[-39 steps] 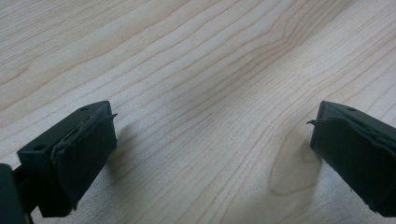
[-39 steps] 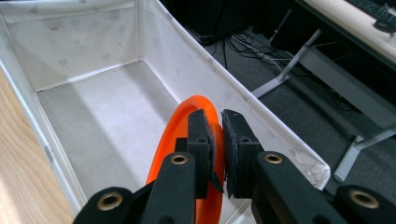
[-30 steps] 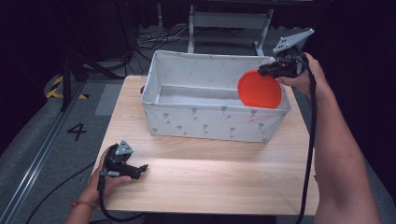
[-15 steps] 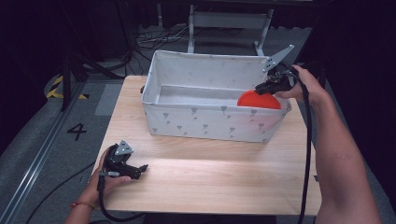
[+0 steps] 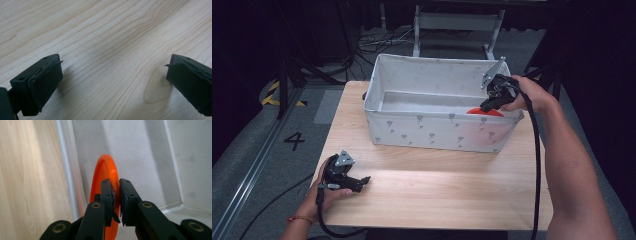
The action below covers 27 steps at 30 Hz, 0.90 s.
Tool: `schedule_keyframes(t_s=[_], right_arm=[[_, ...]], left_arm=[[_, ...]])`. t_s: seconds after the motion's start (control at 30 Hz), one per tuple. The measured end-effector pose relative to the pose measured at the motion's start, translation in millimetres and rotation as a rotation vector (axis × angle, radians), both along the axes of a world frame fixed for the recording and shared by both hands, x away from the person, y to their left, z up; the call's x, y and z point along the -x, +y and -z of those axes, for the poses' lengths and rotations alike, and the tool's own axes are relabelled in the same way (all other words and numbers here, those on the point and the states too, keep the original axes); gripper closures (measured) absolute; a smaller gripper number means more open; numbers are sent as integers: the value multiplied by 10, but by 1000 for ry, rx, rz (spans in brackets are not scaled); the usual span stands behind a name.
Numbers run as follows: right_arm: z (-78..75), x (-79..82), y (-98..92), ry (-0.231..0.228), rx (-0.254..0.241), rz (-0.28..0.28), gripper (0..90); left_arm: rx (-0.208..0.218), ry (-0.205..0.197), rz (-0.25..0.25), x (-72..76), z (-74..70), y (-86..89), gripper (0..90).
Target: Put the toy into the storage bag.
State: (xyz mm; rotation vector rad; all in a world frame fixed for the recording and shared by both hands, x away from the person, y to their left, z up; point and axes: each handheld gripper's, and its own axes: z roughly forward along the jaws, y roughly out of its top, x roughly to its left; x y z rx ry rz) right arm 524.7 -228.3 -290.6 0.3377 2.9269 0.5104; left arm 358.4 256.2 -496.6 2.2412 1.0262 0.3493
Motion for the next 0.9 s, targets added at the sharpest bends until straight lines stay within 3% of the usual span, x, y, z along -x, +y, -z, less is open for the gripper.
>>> schedule_keyframes(t_s=[0.37,0.53,0.6,0.7,0.8,0.9], right_arm=[[152,-32,77,75,80,-21,816],[170,-24,94,67,87,-12,800],[122,5,83,52,54,-13,792],[97,25,51,29,64,10,753],[39,73,-15,-18,-7,45,690],[-21,131,-106,-77,-123,81,616]], left_arm=[[4,2,6,-7,2,-1,6],[1,0,7,-10,0,-1,4],[0,1,7,-13,0,-3,4],[1,0,6,-12,1,-4,3],[-1,-1,3,-8,0,-4,5],[-1,-1,3,-8,0,-4,5]])
